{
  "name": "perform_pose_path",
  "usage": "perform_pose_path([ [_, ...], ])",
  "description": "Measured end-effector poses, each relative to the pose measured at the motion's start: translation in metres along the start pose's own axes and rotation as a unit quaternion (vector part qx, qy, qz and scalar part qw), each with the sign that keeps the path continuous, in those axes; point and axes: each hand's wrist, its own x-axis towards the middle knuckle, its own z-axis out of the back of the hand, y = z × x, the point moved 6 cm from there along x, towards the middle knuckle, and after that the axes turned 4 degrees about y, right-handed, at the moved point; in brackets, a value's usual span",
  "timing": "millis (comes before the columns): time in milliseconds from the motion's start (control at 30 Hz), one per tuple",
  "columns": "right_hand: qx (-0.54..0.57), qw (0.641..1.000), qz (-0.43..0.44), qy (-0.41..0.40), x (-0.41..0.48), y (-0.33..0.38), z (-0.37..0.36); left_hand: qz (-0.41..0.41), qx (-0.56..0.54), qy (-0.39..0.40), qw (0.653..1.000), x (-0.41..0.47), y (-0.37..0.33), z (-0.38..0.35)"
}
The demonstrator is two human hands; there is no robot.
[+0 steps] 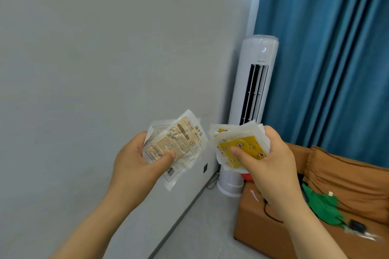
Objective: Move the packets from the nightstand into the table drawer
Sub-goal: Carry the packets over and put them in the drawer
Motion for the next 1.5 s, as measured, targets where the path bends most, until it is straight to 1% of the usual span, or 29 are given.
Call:
perform_pose_path([
  [200, -0.048, 0.994, -0.01, -0.094, 0.025, -0.033, 0.055, -0.048, -0.053, 0.071, 0.995, 0.055, -0.004, -0.082],
  [367, -0.101, 0.98, -0.021, -0.169, 0.049, -0.055, 0.091, -0.073, -0.101, 0.136, 0.983, 0.104, -0.004, -0.15],
  [533, -0.159, 0.957, -0.038, -0.24, 0.063, -0.073, 0.132, -0.083, -0.167, 0.225, 0.956, 0.14, -0.01, -0.228],
  [667, -0.198, 0.937, -0.059, -0.284, 0.057, -0.087, 0.171, -0.089, -0.205, 0.286, 0.932, 0.145, -0.016, -0.295],
  [800, -0.249, 0.908, -0.073, -0.328, 0.039, -0.096, 0.224, -0.092, -0.236, 0.349, 0.902, 0.128, -0.034, -0.37],
  [967, -0.285, 0.872, -0.085, -0.389, 0.004, -0.108, 0.307, -0.12, -0.261, 0.393, 0.873, 0.092, -0.076, -0.454],
  [1267, -0.349, 0.818, -0.084, -0.449, -0.051, -0.101, 0.466, -0.153, -0.282, 0.451, 0.833, 0.008, -0.169, -0.599],
  [1500, -0.375, 0.778, -0.123, -0.489, -0.093, -0.13, 0.553, -0.159, -0.29, 0.508, 0.795, -0.044, -0.201, -0.711],
])
